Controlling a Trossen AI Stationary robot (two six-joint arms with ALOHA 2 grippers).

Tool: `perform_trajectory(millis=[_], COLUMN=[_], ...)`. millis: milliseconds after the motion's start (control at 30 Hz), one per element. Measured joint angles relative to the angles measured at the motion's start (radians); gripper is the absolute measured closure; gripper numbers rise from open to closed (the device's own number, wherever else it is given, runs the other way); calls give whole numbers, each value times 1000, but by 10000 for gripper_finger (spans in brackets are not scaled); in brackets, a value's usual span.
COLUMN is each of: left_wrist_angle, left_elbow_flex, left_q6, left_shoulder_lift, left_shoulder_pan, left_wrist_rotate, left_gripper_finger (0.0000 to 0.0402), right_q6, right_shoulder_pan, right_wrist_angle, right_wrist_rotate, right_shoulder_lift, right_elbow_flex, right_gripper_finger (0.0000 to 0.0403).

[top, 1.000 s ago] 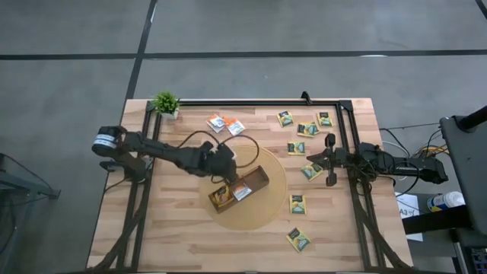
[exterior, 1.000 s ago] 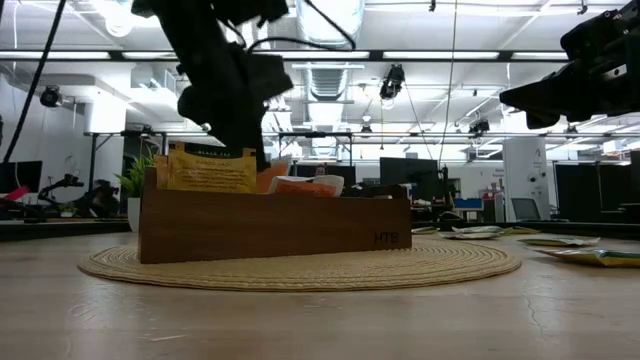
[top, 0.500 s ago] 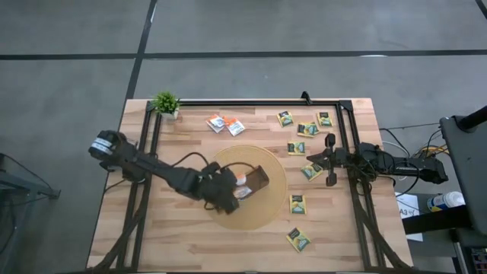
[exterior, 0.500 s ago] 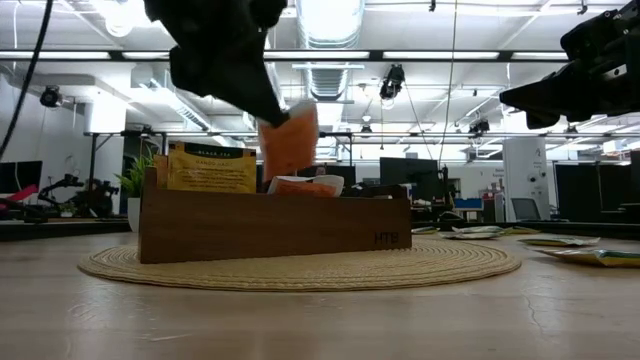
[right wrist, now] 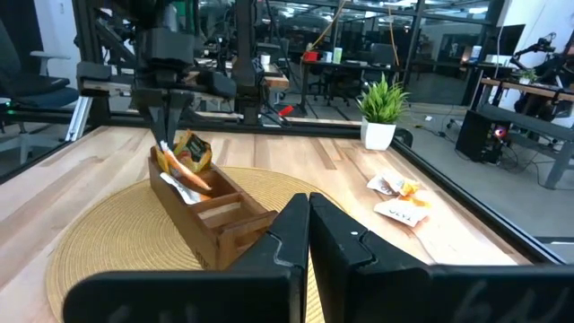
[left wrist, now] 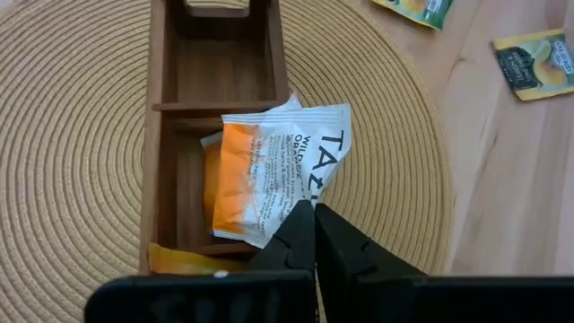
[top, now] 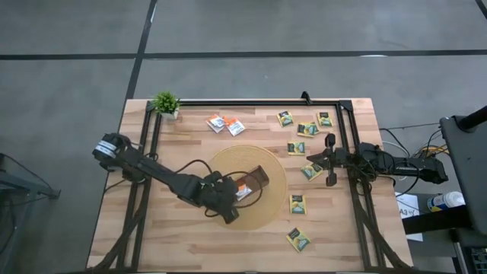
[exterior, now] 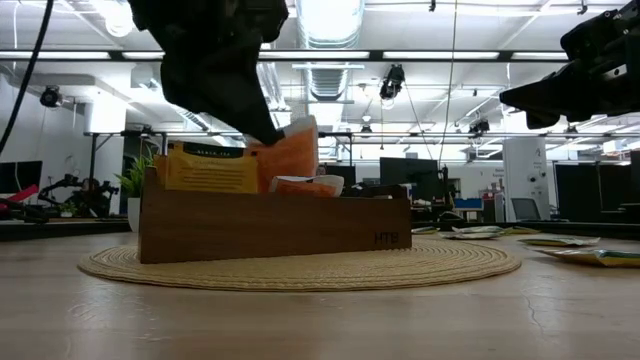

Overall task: Pick & Place Tea
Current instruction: Put the orange tea sachet into the mid section of the wooden organizer

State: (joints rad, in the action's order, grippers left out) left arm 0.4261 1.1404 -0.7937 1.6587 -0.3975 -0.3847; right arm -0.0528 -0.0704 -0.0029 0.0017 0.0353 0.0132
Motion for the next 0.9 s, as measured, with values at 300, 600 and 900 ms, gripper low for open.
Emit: perform_trajectory(millis=[300,600,900], left_wrist_angle=[-7,-6,6], left_elbow_flex=[-1,-51,-64], left_q6=[-1,2,46], left_shoulder_lift=[2,7,7], left_shoulder_pan=[22,69,135], left_wrist_rotate=[-21,7,25], left_gripper_finger=[402,402,401], right_q6=[0,0,0], right_shoulder_pan=[0,0,0], right_wrist_angle=[0,0,0], right_wrist_rotate=[0,0,0], right_shoulder_lift=[0,0,0], right_elbow_flex=[0,0,0], right_gripper_finger=[394,394,394])
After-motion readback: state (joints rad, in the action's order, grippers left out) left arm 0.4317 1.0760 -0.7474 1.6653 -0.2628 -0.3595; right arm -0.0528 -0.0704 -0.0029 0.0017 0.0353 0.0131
